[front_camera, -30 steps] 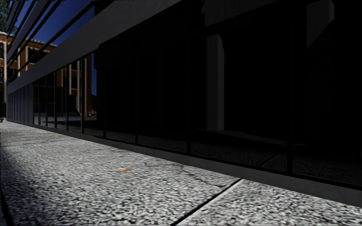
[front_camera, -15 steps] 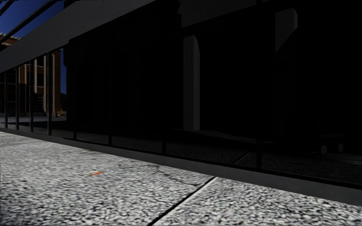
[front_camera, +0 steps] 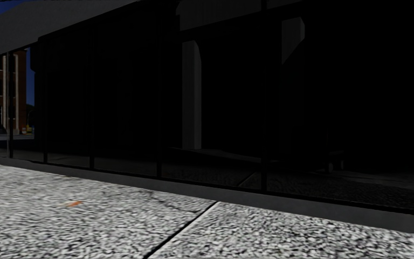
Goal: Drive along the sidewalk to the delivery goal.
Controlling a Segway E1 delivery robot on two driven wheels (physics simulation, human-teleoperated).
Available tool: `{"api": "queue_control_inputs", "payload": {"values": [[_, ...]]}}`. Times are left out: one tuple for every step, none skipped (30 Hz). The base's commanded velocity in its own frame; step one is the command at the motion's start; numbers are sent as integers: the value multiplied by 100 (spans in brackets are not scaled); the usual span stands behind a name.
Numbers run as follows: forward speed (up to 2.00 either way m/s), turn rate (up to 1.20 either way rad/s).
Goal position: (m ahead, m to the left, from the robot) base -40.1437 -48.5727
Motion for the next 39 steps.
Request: {"api": "queue_control_inputs", "payload": {"values": [[0, -44], [0, -44], [0, -44], [0, -44], [0, -44], [0, -44], [0, -45], [0, -45], [0, -45], [0, -45], [0, -45], [0, -45], [0, -45], [0, -45], [0, -45], [0, -45], [0, -45], [0, -45], [0, -45], [0, -45], [0, -45], [0, -45], [0, -45], [0, -45], [0, -45], [0, -45], [0, -45], [0, -45], [0, -45], [0, -45], [0, -45], [0, -45], [0, -45], [0, -45], [0, -45], [0, -47], [0, -51], [0, -52], [0, -52]]}}
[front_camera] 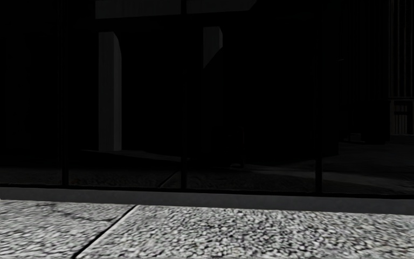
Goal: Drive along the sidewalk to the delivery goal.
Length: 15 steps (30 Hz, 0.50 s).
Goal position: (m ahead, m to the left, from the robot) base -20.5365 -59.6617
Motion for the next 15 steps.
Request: {"api": "queue_control_inputs", "payload": {"values": [[0, -54], [0, -55], [0, -56], [0, -56], [0, -56], [0, -56], [0, -56], [0, -56], [0, -56], [0, -57], [0, -57], [0, -57], [0, -57], [0, -57], [0, -57]]}}
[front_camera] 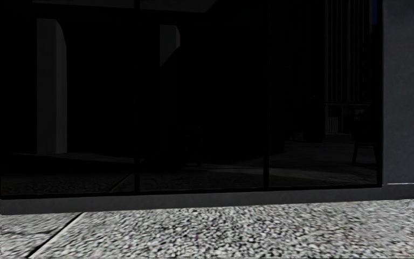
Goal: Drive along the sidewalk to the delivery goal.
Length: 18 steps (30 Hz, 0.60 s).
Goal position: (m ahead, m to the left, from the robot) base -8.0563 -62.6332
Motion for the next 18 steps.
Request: {"api": "queue_control_inputs", "payload": {"values": [[0, -57], [0, -57], [0, -57], [0, -58], [0, -58], [0, -58], [0, -58], [0, -58], [0, -58], [0, -58], [0, -58], [0, -59], [0, -60], [0, -60], [0, -60], [0, -61], [5, -62], [14, -63]]}}
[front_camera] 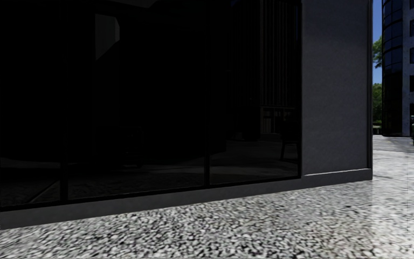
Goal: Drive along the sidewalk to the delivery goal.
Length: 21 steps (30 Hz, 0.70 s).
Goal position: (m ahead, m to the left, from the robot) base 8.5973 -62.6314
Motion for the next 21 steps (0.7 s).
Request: {"api": "queue_control_inputs", "payload": {"values": [[14, -63], [26, -64], [39, -64], [39, -64], [46, -65], [48, -65], [48, -65], [48, -65], [49, -65], [51, -65], [62, -65], [62, -65], [71, -65], [73, -65], [74, -65], [74, -65], [75, -65], [76, -65], [77, -65], [77, -65], [77, -65]]}}
